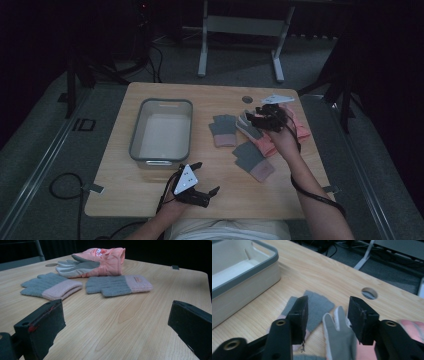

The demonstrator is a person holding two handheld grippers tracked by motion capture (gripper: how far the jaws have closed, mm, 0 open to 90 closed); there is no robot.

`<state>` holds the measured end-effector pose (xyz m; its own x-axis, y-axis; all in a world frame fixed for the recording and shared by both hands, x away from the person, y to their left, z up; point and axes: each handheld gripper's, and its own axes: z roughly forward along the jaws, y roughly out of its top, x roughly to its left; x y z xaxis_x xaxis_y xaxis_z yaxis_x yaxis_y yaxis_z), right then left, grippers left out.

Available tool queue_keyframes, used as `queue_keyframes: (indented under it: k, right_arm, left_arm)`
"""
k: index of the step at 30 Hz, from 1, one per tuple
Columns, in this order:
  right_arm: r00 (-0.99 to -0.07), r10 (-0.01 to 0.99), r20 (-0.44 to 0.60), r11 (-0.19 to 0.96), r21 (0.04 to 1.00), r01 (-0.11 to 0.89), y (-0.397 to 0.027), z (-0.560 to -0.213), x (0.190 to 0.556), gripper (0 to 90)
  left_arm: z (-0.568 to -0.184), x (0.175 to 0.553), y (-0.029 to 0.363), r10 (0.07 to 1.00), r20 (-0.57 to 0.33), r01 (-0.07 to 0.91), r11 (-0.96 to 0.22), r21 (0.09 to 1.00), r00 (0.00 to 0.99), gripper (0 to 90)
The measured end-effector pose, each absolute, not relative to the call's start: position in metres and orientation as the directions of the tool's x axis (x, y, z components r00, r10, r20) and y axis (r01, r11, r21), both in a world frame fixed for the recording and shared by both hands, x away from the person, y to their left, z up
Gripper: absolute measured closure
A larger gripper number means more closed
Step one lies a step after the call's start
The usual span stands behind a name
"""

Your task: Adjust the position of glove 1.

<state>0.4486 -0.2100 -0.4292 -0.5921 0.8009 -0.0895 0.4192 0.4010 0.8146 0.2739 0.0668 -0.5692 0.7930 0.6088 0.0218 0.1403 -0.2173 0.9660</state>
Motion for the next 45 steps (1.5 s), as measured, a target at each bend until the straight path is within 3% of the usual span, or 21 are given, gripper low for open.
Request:
queue_keyframes:
  k: [19, 38, 40, 41, 42, 43, 45]
  right_arm:
    - [-0.655, 0.754, -0.051, 0.486, 0.714, 0.504, -0.152, -0.497, 0.501, 57.0]
    - [-0.631, 0.776, -0.026, 0.503, 0.629, 0.593, -0.135, -0.545, 0.536, 55.1]
    - [-0.626, 0.78, -0.026, 0.502, 0.623, 0.6, -0.134, -0.545, 0.536, 59.6]
    - [-0.617, 0.787, -0.021, 0.495, 0.619, 0.609, -0.133, -0.545, 0.537, 67.8]
    - [-0.617, 0.787, -0.021, 0.495, 0.619, 0.609, -0.133, -0.545, 0.537, 67.8]
    - [-0.598, 0.801, -0.016, 0.479, 0.616, 0.625, -0.129, -0.544, 0.537, 77.8]
    - [-0.59, 0.807, -0.024, 0.476, 0.618, 0.626, -0.125, -0.545, 0.536, 78.8]
  left_arm:
    - [-0.569, 0.274, 0.068, 0.6, 0.021, 0.135, -0.214, 0.968, 0.8, 0.2]
    - [-0.569, 0.274, 0.068, 0.596, 0.02, 0.133, -0.212, 0.968, 0.802, 0.2]
    - [-0.569, 0.273, 0.068, 0.597, 0.022, 0.131, -0.212, 0.968, 0.802, 0.2]
    - [-0.569, 0.273, 0.068, 0.599, 0.024, 0.13, -0.212, 0.969, 0.8, 0.1]
    - [-0.569, 0.272, 0.068, 0.6, 0.024, 0.129, -0.211, 0.969, 0.799, 0.1]
    - [-0.57, 0.272, 0.068, 0.6, 0.024, 0.128, -0.21, 0.969, 0.8, 0.1]
    - [-0.569, 0.272, 0.067, 0.598, 0.026, 0.127, -0.213, 0.969, 0.801, 0.2]
